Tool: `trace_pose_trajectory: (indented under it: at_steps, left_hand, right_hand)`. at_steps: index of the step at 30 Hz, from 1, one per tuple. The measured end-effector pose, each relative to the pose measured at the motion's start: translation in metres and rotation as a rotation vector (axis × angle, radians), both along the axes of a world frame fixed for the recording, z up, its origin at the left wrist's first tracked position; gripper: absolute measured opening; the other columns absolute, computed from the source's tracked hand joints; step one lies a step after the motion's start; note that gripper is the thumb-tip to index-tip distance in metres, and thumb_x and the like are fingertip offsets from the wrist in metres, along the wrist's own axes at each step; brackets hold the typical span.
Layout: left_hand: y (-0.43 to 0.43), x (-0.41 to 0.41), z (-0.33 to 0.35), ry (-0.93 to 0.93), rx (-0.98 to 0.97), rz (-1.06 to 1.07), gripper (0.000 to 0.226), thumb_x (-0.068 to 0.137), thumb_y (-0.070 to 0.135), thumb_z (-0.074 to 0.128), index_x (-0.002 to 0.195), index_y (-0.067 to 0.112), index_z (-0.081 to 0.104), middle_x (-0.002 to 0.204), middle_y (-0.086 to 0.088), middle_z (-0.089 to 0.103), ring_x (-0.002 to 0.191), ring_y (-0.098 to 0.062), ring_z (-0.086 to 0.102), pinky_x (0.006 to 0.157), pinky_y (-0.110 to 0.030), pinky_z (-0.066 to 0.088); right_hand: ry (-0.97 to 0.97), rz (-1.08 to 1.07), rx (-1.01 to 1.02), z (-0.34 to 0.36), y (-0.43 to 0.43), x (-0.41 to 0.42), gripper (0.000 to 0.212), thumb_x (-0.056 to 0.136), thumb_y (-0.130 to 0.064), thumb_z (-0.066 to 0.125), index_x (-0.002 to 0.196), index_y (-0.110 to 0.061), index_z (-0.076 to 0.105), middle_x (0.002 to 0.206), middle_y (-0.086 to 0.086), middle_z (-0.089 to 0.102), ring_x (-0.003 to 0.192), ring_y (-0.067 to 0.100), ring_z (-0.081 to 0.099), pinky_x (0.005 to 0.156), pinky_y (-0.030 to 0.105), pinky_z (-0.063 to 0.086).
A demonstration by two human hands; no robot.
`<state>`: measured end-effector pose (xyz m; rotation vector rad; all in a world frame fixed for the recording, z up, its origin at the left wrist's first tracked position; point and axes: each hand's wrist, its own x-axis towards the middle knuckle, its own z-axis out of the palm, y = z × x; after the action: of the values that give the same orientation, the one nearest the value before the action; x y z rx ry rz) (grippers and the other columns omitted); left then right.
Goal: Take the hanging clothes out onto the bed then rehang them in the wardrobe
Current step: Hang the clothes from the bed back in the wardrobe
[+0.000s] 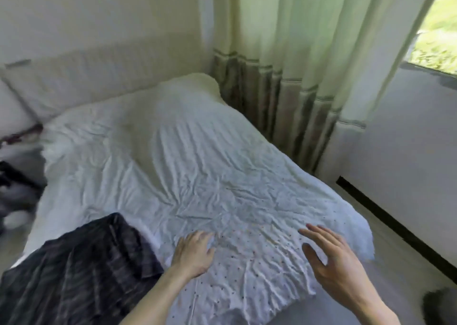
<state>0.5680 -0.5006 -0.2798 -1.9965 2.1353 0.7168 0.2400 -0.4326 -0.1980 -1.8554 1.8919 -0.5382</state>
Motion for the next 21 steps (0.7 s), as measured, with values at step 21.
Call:
trace_pose_trajectory:
  at_steps: [21]
  left_hand:
    - [0.207, 0.135, -0.003, -0.04, -0.044, 0.867, 0.053, 0.102, 0.041, 0.043, 0.154, 0.033, 0.032, 0.16, 0.007, 0.028, 0.146, -0.015, 0.031, 0.119, -0.043, 0.026]
  right_hand:
    - [0.089, 0.997, 0.057, -0.031, -0.068, 0.212, 0.044, 0.102, -0.047, 0.038, 0.146, -0.04, 0.042, 0.156, -0.015, 0.035, 0.149, 0.009, 0.018, 0.119, 0.032, 0.027]
